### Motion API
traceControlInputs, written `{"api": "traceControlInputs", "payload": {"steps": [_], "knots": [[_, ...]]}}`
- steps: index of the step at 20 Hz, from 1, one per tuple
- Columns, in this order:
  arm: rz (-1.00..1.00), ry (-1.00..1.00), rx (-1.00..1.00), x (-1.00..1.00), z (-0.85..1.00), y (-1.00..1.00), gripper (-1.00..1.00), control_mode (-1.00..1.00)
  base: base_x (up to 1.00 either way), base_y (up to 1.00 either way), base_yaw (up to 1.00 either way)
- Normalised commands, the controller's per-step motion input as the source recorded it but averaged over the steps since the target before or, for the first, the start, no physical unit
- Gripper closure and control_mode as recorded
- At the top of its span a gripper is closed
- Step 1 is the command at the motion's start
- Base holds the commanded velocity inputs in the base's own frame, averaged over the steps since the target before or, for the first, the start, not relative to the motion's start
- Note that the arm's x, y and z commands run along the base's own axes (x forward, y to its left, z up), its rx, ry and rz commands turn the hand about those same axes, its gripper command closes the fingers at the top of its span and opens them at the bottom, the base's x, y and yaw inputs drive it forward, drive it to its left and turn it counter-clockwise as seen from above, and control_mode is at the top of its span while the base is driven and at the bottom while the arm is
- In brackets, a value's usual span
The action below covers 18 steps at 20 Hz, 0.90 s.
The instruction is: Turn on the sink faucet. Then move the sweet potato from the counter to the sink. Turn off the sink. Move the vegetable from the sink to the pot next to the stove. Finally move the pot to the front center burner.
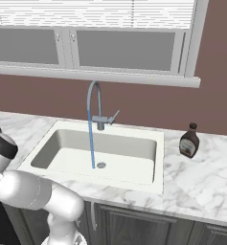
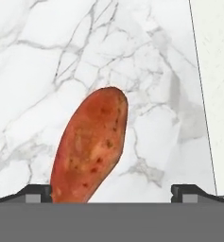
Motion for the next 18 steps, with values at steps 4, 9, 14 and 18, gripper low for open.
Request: {"api": "traceControlInputs", "payload": {"steps": [4, 9, 14, 18], "knots": [[-0.01, 0.03, 0.0, 0.15, -0.19, 0.15, -1.0, -1.0, 0.0, 0.0, 0.0], [0.0, 0.04, 0.0, 0.14, -0.22, 0.13, -1.0, -1.0, 0.0, 0.0, 0.0], [0.0, 0.04, 0.0, 0.17, -0.22, 0.14, -1.0, -1.0, 0.0, 0.0, 0.0], [0.0, 0.04, 0.0, 0.07, -0.28, 0.07, 1.0, -1.0, 0.0, 0.0, 0.0]]}}
